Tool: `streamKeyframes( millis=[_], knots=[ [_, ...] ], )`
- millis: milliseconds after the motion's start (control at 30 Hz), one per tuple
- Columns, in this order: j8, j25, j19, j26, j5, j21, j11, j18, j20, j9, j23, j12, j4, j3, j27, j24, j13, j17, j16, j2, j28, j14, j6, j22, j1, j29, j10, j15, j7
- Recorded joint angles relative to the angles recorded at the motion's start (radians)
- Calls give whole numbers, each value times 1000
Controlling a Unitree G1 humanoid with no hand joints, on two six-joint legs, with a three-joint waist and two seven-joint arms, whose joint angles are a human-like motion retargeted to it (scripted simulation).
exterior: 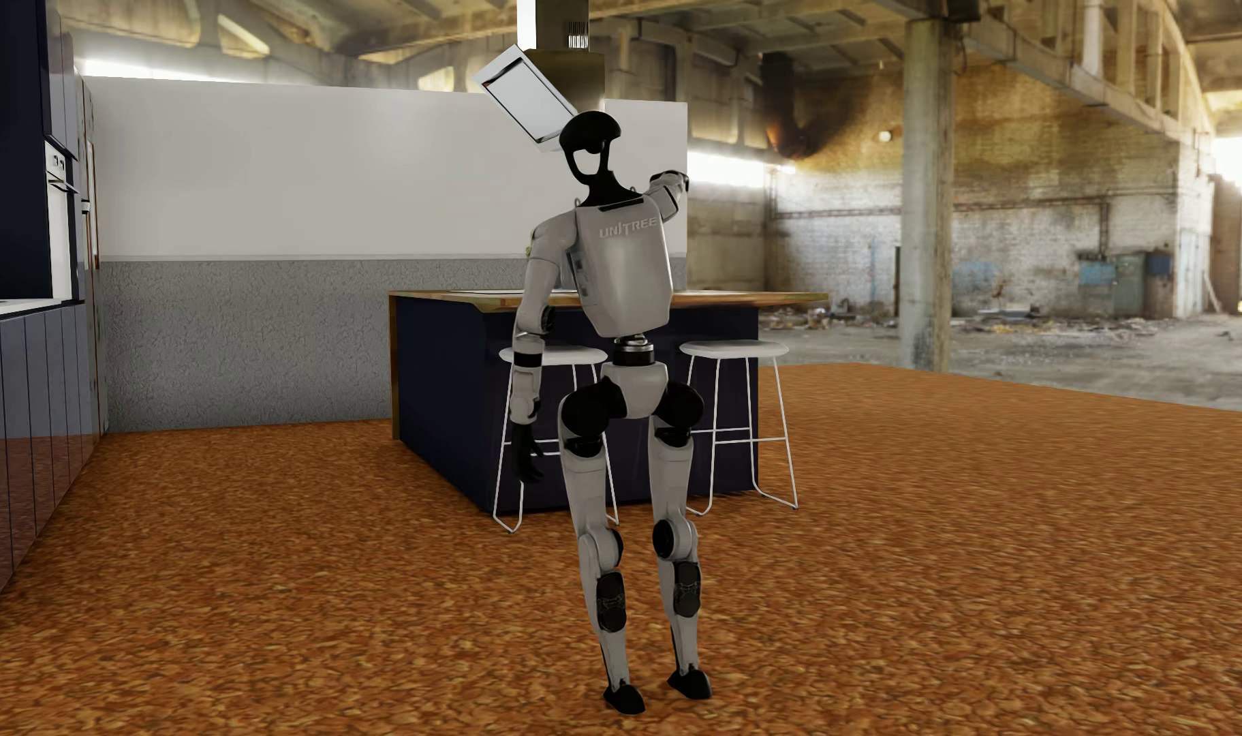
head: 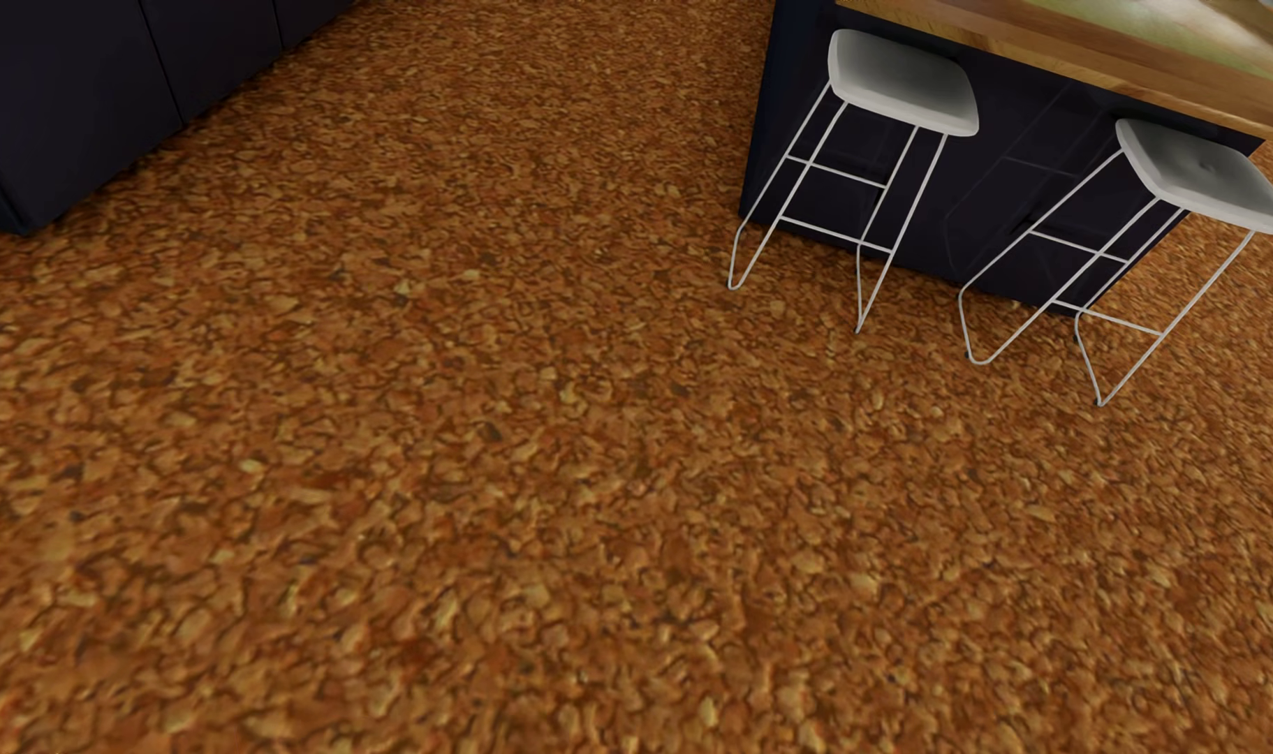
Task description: Reach
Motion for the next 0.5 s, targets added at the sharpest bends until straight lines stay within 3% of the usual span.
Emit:
streamKeyframes(
  millis=[500],
  knots=[
    [0, 0, 0, 0, -3, 0, -1, 0, -11, -6, 1, 22, -3, 4, 0, 0, -4, -7, 2, 15, 0, -18, 7, 0, 9, 0, 15, -9, 0]
  ],
)
